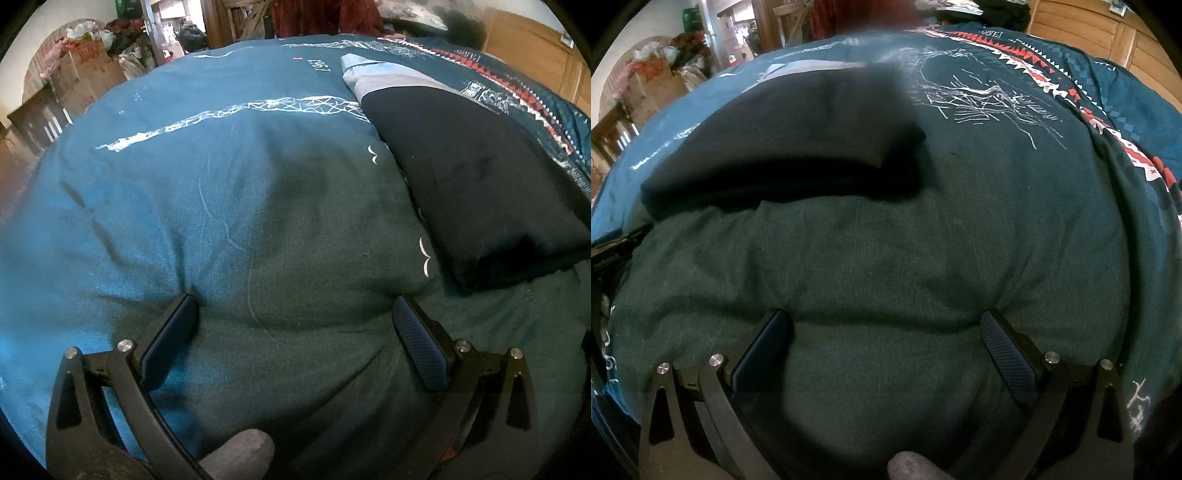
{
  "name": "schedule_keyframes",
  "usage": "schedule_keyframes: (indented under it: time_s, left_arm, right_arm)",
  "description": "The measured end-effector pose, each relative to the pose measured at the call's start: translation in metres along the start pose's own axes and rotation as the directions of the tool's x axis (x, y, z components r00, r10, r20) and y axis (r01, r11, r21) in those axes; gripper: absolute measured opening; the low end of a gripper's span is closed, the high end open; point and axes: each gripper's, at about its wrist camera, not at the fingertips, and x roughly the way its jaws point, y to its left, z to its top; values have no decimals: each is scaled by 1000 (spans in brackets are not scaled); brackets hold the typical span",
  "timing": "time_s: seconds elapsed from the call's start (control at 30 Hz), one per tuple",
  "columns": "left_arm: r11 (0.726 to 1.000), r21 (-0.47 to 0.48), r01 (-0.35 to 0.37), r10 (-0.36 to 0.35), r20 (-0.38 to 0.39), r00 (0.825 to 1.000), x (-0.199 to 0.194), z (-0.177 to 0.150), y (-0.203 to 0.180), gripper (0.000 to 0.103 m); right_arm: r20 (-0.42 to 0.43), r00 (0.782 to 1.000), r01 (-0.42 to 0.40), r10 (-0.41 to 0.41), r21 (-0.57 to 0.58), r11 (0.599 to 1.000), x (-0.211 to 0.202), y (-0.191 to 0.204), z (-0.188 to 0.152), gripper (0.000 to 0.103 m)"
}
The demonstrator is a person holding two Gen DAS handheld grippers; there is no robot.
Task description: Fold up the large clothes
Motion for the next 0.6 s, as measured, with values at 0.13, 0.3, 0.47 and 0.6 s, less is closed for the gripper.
schedule_keyframes:
  time_s: [0.13,0.3,0.47,0.6]
  left_arm:
    - [1000,-14,7,-7,-4,1000,2,1,2,103]
    - [999,-16,35,-34,26,999,3,-2,6,103]
    - [999,-20,44,-43,42,998,1,-4,7,103]
    - [999,-18,39,-38,46,998,1,-4,6,103]
  right_arm:
    - [4,1000,5,-5,8,1000,-1,1,0,103]
    - [3,1000,16,-16,3,1000,1,3,0,103]
    - [8,1000,23,-23,24,999,1,2,1,103]
    - [8,999,31,-31,38,999,2,3,2,103]
